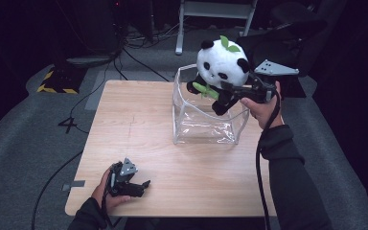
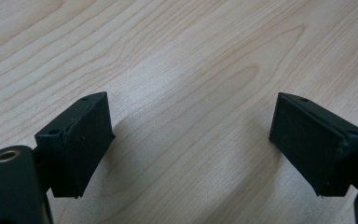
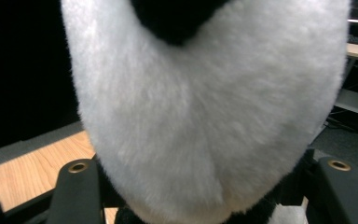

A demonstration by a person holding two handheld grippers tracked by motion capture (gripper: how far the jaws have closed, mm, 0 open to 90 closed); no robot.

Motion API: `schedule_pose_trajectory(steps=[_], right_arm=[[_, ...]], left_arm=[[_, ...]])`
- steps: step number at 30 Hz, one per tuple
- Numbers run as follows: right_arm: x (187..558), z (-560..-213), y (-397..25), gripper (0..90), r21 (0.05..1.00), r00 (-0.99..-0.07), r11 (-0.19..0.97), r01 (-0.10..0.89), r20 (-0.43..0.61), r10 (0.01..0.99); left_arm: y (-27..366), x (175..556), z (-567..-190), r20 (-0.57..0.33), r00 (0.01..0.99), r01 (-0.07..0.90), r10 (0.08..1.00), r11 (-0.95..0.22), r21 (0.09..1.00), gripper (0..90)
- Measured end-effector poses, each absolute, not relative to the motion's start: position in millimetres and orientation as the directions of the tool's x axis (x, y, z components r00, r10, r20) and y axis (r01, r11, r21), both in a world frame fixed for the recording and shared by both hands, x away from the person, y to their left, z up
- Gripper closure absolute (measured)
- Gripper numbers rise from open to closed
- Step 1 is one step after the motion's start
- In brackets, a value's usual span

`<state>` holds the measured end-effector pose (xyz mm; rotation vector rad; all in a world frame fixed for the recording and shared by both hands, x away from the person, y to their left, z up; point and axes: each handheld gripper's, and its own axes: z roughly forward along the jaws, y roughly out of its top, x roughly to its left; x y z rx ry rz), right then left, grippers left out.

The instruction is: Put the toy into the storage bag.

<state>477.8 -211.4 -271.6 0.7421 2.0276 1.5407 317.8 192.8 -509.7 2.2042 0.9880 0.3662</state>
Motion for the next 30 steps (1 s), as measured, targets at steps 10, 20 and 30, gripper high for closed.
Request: schedule_pose_trajectory(steps=[10,20,30], right_arm=[[487.2,-281.8,-205.1,35.5,0.958,-0.733,0.234,0.165,-0.039,0.679],[492.8,-294.7,-201.8,32.6,0.938,-0.731,0.278,0.205,-0.042,0.681],[494.9,-298.9,-200.2,30.4,0.911,-0.734,0.341,0.233,-0.066,0.676]], left_arm=[[192.8,317.8,-509.7,-0.021,0.672,0.548,0.74,-0.478,0.687,13.2],[192.8,317.8,-509.7,-0.021,0.672,0.548,0.74,-0.478,0.687,13.2],[192.8,317.8,-509.7,-0.021,0.672,0.548,0.74,-0.478,0.687,13.2]])
